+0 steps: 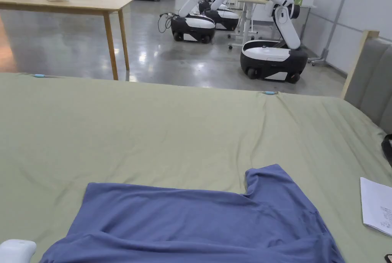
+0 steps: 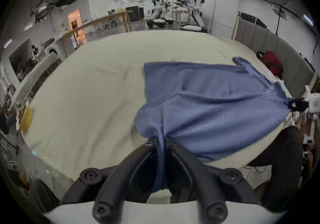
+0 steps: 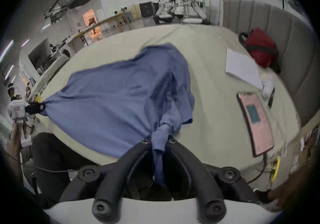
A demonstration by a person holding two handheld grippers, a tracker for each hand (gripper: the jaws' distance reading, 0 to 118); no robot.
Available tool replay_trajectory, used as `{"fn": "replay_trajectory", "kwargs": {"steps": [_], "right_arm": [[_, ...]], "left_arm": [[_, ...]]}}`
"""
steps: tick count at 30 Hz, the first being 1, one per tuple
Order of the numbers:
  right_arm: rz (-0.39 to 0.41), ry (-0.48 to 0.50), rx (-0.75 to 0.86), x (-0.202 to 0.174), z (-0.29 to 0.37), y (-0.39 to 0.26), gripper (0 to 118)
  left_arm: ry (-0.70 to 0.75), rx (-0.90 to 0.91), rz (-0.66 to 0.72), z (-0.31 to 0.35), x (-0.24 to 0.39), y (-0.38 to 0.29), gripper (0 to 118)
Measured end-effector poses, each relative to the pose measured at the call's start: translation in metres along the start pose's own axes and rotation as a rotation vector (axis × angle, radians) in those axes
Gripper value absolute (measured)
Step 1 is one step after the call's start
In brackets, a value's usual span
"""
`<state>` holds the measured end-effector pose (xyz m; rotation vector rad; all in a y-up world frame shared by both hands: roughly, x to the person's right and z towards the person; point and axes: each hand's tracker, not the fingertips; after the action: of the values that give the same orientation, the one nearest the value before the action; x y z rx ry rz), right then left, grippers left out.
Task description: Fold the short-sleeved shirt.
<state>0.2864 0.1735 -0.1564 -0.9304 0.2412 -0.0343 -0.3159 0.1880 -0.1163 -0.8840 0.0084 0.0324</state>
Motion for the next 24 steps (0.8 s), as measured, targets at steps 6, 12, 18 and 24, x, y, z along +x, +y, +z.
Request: {"fn": "replay_trajectory", "kwargs": {"steps": [6,12,18,24], "right_arm": [[0.085,0.023,0.268,-0.045,0.057,0.035,106],[0.137,-0.02,0.554,-0.113,0.059,0.069,105],[0.161,-0.007,0.498,-0.138,0.025,0.081,1],[0.143,0.015,0.446,-0.13,0.007,0.083,1]], "left_arm": [[0.031,0.288,-0.029,0.052,0.03,0.021,116],[0.064,0.484,-0.103,0.064,0.082,0.062,111],[-0.007,0.44,-0.099,0.039,0.098,0.077,0],[0.039,0.274,-0.092,-0.009,0.061,0.095,0]]}}
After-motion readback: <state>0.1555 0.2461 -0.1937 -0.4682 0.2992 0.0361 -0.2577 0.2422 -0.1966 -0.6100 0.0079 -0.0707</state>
